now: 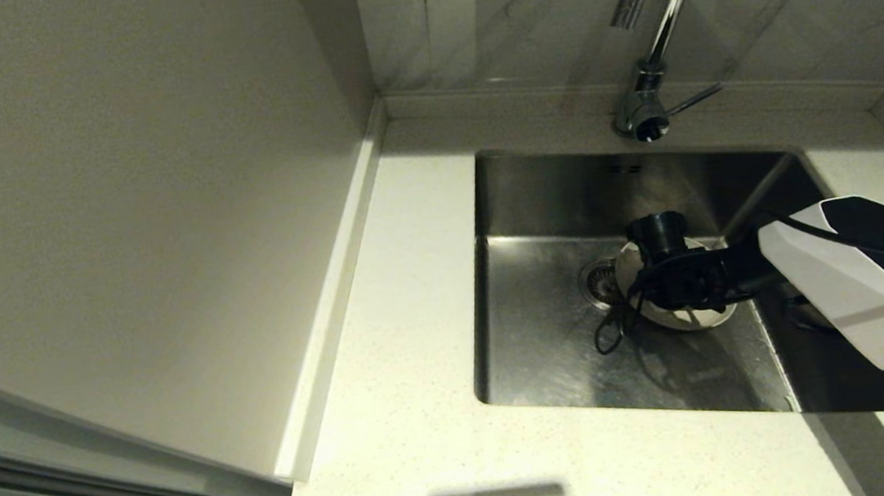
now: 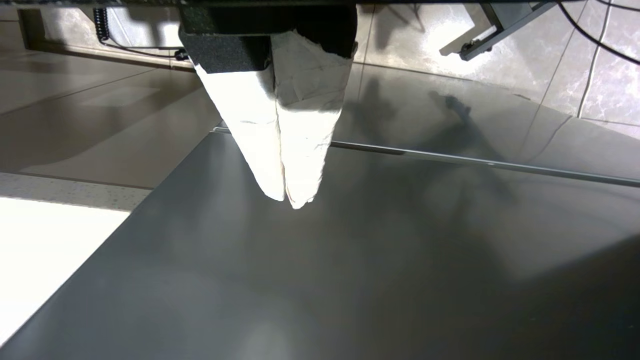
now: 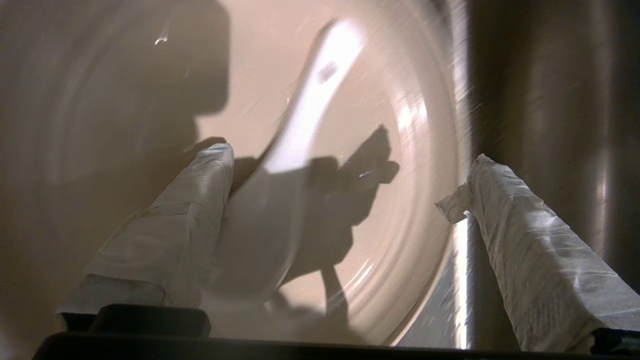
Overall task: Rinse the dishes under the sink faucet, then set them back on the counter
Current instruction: Place the spoon on the bowl
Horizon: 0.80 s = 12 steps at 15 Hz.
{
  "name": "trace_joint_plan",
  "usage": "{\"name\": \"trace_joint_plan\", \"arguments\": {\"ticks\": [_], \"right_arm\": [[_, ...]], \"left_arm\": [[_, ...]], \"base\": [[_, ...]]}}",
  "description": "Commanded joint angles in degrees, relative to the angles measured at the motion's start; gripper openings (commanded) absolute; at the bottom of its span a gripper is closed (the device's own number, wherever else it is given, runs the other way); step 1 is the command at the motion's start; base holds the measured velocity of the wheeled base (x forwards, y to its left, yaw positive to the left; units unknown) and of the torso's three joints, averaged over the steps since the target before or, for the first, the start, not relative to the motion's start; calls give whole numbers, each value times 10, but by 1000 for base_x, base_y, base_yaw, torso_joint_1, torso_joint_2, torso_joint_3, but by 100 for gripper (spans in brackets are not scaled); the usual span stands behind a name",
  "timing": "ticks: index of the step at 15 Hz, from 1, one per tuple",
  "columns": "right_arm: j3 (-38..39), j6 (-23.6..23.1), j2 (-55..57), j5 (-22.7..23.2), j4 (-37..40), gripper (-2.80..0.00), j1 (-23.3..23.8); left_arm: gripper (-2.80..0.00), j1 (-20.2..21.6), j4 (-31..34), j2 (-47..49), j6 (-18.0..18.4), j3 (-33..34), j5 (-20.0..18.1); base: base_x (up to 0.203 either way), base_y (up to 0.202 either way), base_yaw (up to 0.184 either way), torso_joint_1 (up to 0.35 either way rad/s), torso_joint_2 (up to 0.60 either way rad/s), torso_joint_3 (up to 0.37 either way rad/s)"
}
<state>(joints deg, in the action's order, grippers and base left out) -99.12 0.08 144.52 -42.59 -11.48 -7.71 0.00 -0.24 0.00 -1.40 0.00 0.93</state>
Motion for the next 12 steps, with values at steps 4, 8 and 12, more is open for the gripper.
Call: {"name": "trace_joint_plan", "arguments": {"ticks": [4, 8, 12], "right_arm": [[-1, -5, -26, 42, -32, 0, -1], [-26, 3, -49, 63, 88, 0, 0], [-151, 125, -52, 132, 324, 0, 1]], "left_arm": [[-280, 0, 0, -2, 0, 0, 0], [-280, 0, 0, -2, 0, 0, 0], [-280, 0, 0, -2, 0, 0, 0]], "base": [[0, 0, 0, 0, 0, 0], [0, 0, 0, 0, 0, 0], [0, 0, 0, 0, 0, 0]]}}
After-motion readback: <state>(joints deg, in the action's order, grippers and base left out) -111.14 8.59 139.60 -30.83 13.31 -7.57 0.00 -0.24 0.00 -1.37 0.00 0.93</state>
